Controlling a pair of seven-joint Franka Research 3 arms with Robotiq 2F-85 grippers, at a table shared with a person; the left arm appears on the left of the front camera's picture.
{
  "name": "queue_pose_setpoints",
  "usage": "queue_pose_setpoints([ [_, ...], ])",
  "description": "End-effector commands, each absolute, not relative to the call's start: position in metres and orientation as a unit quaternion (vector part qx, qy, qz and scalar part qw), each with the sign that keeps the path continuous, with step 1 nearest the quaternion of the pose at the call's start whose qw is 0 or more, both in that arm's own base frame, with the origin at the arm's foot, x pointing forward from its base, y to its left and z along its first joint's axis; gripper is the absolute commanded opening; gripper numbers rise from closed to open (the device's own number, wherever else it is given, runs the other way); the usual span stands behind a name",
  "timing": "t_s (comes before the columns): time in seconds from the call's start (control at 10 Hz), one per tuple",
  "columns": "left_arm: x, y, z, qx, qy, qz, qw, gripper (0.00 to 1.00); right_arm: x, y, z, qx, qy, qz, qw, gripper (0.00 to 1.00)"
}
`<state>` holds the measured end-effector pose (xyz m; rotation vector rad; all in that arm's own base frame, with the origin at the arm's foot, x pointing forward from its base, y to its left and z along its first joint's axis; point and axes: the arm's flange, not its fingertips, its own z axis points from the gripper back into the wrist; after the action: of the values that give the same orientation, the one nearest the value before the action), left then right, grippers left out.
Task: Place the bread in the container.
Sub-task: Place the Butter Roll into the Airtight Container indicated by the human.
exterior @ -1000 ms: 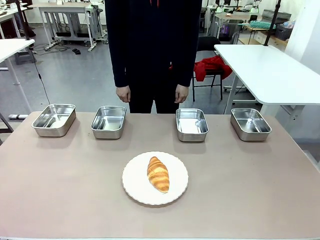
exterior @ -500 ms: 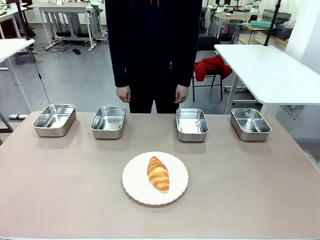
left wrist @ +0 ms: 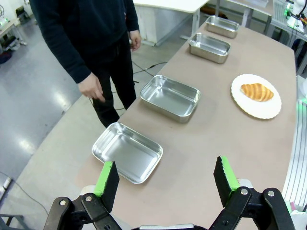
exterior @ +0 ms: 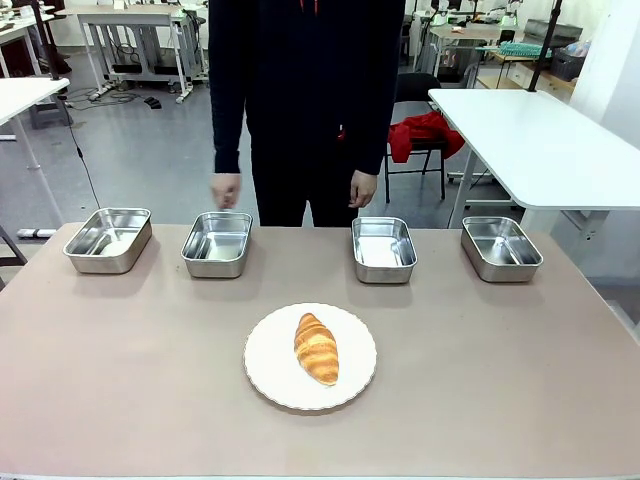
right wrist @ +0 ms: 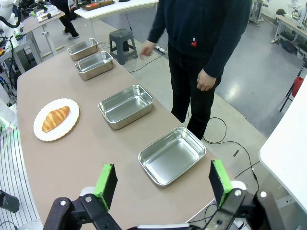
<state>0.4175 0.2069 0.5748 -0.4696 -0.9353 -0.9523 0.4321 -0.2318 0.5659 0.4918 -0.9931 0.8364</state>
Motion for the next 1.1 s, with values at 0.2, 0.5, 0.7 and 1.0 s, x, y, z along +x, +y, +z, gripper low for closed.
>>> queue_pose_setpoints([
  [0.2,0.4173,0.2068,0.5758,-0.216,-0.431,-0.444,0.755,1.0,0.4313,-0.231,0.568,0.226,-0.459,0.387,0.767,1.0],
  [0.5,0.4175,0.2069,0.5748,-0.216,-0.43,-0.437,0.76,1.0,0.4313,-0.231,0.568,0.226,-0.459,0.387,0.767,1.0],
  [0.7,0.4175,0.2069,0.5748,-0.216,-0.43,-0.437,0.76,1.0,0.4313,-0.231,0.568,0.226,-0.459,0.387,0.767,1.0],
  [1.0,0.4175,0.2069,0.5748,-0.216,-0.43,-0.437,0.76,1.0,0.4313,-0.231,0.568,0.226,-0.459,0.387,0.767,1.0],
])
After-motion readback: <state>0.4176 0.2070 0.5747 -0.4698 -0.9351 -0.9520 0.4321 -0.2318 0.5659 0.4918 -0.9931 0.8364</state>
